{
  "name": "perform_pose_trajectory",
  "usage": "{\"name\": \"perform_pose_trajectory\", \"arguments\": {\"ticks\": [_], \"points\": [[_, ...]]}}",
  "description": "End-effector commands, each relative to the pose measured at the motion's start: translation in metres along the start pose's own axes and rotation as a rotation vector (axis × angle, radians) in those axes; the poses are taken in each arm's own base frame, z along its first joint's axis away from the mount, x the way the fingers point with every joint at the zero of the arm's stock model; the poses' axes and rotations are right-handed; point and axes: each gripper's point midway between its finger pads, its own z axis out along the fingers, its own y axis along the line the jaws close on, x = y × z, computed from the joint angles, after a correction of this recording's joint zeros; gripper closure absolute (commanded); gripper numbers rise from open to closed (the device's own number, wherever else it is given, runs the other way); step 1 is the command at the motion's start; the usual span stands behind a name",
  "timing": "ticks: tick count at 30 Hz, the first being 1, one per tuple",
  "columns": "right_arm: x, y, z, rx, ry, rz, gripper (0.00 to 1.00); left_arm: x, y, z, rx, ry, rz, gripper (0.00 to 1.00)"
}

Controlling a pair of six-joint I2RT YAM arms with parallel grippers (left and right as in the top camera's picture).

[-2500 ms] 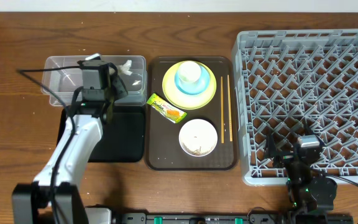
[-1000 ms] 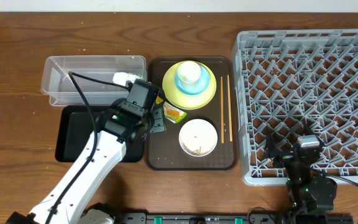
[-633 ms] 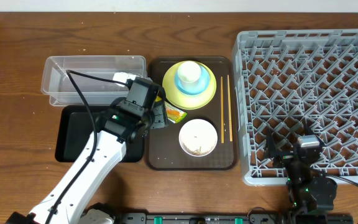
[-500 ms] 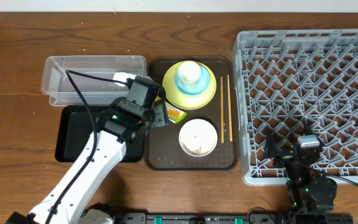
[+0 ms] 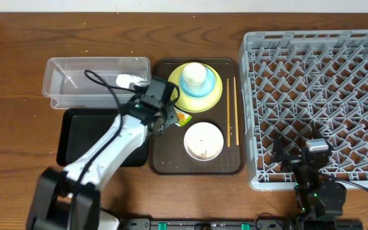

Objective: Sort waste into correct bins and load items into the dishwasher rack
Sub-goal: 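Move the left gripper back and grasp the green Pandan cake wrapper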

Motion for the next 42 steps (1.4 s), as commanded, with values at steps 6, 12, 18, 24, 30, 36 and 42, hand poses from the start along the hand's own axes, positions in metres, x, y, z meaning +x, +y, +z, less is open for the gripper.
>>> {"name": "perform_pose_trajectory", "arguments": {"ticks": [6,12,18,24,30,36,42], "points": [[0.001,0.002,0.0,-0.008,0.003,-0.008,0.01,0.006,-0.009,0.018,0.015,0.011,-0.021,0.5],[0.001,0.002,0.0,-0.008,0.003,-0.008,0.01,0.012,-0.01,0.029,0.001,0.024,-0.019,0.5],[0.001,0.002,0.0,-0.008,0.003,-0.008,0.01,0.02,-0.016,0.049,-0.004,0.04,-0.008,0.5],[0.001,0.002,0.0,-0.008,0.003,-0.008,0.01,0.024,-0.013,0.057,-0.021,0.053,-0.005,0.52],[0.001,0.002,0.0,-0.008,0.003,-0.008,0.01,0.028,-0.009,0.064,-0.038,0.068,-0.003,0.62],[0.001,0.002,0.0,-0.008,0.003,-0.008,0.01,0.028,-0.009,0.068,-0.04,0.069,-0.002,0.72],[0.001,0.002,0.0,-0.008,0.003,-0.008,0.01,0.027,-0.01,0.067,-0.032,0.063,-0.003,0.94]]}}
